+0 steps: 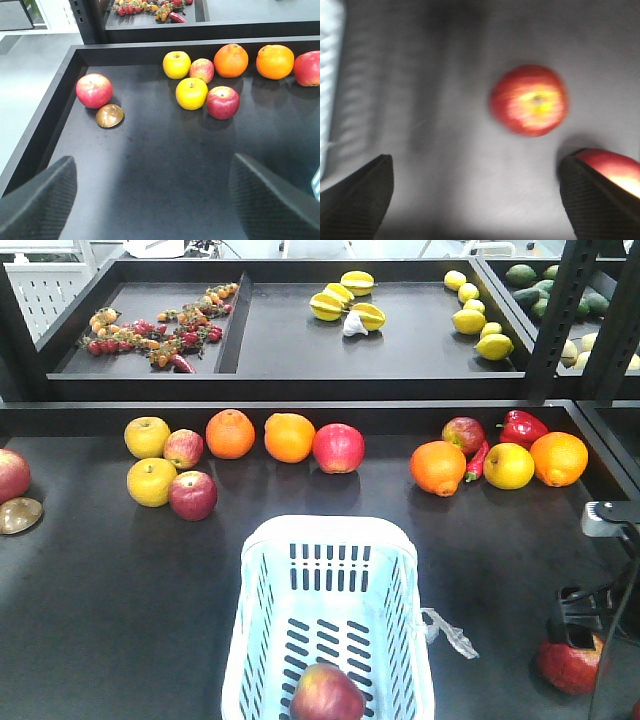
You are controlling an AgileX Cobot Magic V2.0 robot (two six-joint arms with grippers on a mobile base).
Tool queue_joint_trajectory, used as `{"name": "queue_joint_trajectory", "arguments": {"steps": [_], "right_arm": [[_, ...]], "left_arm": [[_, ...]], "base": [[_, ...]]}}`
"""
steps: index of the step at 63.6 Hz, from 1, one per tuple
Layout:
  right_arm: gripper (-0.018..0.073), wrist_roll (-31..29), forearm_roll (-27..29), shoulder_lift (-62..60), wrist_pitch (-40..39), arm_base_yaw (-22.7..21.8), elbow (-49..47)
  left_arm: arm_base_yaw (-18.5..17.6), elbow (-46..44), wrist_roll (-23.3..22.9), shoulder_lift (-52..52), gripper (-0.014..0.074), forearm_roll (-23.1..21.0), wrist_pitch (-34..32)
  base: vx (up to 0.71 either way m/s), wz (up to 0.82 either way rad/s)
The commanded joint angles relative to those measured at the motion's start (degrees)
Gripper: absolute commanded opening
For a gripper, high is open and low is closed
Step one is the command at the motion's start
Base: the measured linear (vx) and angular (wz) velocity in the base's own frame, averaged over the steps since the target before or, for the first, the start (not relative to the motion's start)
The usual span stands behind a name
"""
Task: Pick three apples into basket with both arms
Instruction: 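Move the right gripper back and grasp the second red apple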
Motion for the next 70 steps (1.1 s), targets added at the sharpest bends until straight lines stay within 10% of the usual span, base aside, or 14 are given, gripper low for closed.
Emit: {"name": "queue_joint_trajectory", "arguments": {"steps": [1,70], "right_arm": [[0.0633,-0.15,-0.15,2.09,-4.51,-1.78,-1.57],[0.0594,0.21,-1.91,26.26,-26.53,-1.78,-1.57]], "left_arm": [[0.05,-1.27,-0.44,0.19,0.0585,1.23,-3.08],[0.05,-1.27,-0.44,0.19,0.0585,1.23,-3.08]], "base": [[0.0,0.0],[0.0,0.0]]}}
